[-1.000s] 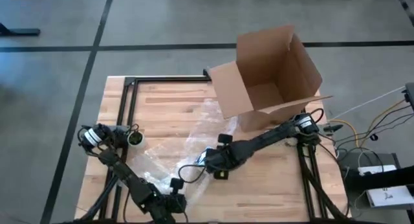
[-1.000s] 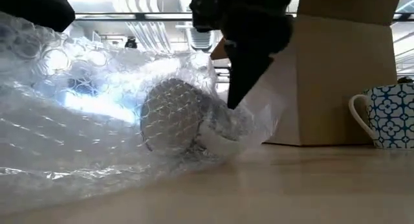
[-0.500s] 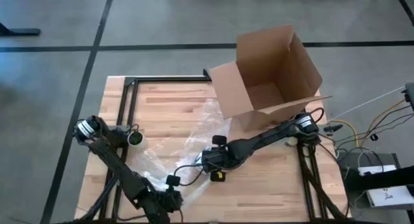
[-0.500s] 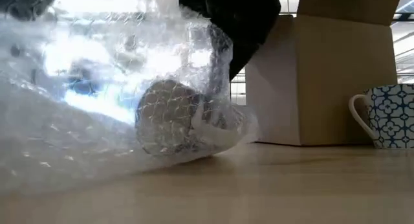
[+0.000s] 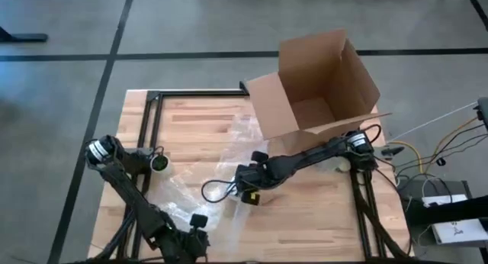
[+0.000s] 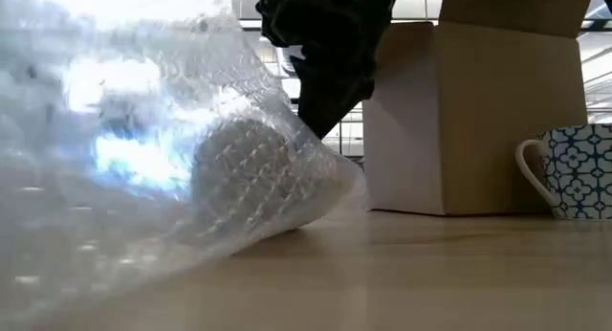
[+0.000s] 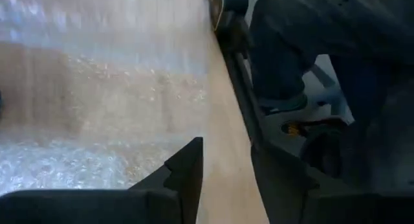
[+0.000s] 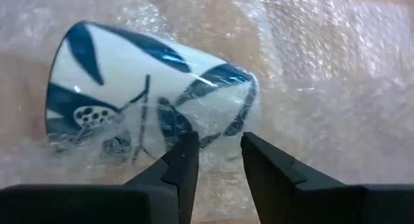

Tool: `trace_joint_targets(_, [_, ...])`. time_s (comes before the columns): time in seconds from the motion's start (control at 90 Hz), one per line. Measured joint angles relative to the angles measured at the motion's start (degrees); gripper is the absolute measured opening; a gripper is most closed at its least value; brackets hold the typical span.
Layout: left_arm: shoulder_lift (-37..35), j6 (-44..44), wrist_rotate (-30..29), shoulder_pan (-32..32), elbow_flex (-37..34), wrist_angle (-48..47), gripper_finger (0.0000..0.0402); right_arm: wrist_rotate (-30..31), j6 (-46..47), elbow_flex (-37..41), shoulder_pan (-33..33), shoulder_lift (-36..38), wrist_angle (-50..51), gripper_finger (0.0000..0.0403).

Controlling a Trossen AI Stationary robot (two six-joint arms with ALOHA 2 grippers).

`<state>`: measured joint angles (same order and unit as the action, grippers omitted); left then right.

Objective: Wrap mug
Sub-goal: Wrap the blue mug with the right bubble wrap

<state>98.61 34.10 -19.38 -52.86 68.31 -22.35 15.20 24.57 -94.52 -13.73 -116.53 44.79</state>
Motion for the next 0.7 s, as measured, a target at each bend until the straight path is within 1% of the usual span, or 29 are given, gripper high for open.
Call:
trace_joint_targets(0.144, [0.0,-0.54,-5.29,0.02,-0.11,-0.06,0.0123,-0.16,1.56,0.0,0.37,0.0,-0.16,0.0081])
trace_joint_targets(0.233, [0.0,-1.1,-7.33,0.09,-0.2,-0.09,0.0123,-0.17,3.21,0.0,0.67,0.0,-0.15,0.0074])
trace_joint_targets(0.311, [0.0,-2.12,-7.61,0.09,-0.22,-0.11,0.0123,-0.15,4.82,0.01,0.87,0.0,-0.11,0.0067])
trace_joint_targets(0.522, [0.0,-2.29,-7.71,0.09,-0.22,-0.35,0.0123,-0.59,5.58,0.07,0.69,1.28,0.8,0.0046])
trace_joint_targets(0.7, [0.0,-2.07,-7.71,0.04,-0.25,-0.43,0.0123,-2.8,8.55,0.04,-1.25,4.63,7.94,0.0029])
